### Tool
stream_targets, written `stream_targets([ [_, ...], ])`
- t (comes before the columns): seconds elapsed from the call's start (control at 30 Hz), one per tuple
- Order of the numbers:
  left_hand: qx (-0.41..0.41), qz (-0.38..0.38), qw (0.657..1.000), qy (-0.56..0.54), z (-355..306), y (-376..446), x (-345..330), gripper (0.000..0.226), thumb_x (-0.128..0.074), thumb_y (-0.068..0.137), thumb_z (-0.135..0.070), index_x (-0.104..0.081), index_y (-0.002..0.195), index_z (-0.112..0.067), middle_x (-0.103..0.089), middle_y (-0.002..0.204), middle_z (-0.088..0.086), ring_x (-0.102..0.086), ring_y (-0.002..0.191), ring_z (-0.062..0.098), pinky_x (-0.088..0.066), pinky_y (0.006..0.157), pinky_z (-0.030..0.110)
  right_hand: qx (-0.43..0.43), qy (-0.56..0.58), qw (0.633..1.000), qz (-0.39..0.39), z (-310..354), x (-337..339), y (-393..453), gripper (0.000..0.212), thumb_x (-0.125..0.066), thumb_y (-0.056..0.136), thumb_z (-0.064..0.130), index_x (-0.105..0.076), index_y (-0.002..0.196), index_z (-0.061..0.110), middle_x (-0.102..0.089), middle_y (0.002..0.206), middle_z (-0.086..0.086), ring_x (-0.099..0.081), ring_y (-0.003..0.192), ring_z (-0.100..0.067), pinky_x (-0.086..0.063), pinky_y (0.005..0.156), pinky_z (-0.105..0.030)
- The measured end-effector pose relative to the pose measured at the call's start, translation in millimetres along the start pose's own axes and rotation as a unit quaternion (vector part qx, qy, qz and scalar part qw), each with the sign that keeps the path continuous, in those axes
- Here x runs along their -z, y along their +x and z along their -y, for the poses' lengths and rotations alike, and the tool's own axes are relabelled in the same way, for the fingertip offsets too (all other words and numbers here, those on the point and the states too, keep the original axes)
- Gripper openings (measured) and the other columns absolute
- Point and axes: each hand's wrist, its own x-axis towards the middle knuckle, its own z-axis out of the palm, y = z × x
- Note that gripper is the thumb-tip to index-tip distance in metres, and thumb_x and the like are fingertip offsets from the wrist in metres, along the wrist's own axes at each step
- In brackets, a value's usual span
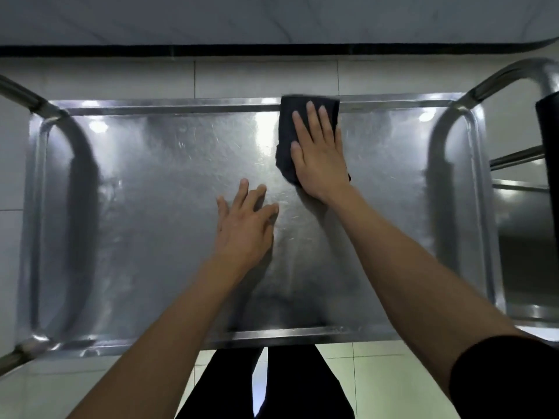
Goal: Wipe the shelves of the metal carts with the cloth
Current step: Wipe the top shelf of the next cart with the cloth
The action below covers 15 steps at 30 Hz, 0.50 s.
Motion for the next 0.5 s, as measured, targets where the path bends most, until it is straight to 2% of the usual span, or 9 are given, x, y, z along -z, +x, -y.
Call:
stream_targets([
  [0.2,-0.007,0.020,1.000,0.018,-1,-3,4,0.035,-0.044,0.101,-0.030,-0.055,0.134,-0.028,-0.027,0.162,0.006,-0.004,0.155,0.033,-0.015,0.115,0.071,-0.020,0.000,1.000,0.016,4,-20,-150,0.059,-0.021,0.106,0.038,-0.005,0.160,0.023,0.007,0.168,-0.001,0.011,0.154,-0.020,-0.008,0.123,-0.054],
  [0.3,-0.008,0.030,0.999,0.028,-8,-7,6,0.036,-0.043,0.101,-0.030,-0.052,0.135,-0.022,-0.023,0.163,0.008,-0.003,0.154,0.034,-0.013,0.116,0.070,-0.034,-0.005,0.999,0.027,13,-28,-216,0.059,-0.022,0.106,0.038,-0.007,0.160,0.022,0.006,0.168,-0.002,0.010,0.154,-0.022,-0.010,0.123,-0.055],
  [0.37,-0.035,0.033,0.998,0.036,-17,-12,4,0.039,-0.045,0.100,-0.030,-0.050,0.137,-0.017,-0.023,0.161,0.009,-0.004,0.154,0.033,-0.015,0.117,0.068,-0.048,-0.014,0.998,0.033,19,-31,-251,0.059,-0.022,0.106,0.038,-0.006,0.160,0.022,0.006,0.168,-0.002,0.009,0.154,-0.023,-0.012,0.122,-0.056],
  [0.5,-0.092,0.036,0.995,0.032,-42,-21,-2,0.041,-0.042,0.102,-0.030,-0.048,0.141,-0.019,-0.026,0.161,0.007,-0.009,0.153,0.031,-0.019,0.116,0.065,-0.074,-0.027,0.996,0.046,25,-32,-296,0.058,-0.019,0.106,0.036,-0.006,0.160,0.021,0.006,0.168,-0.004,0.009,0.154,-0.023,-0.014,0.122,-0.056],
])
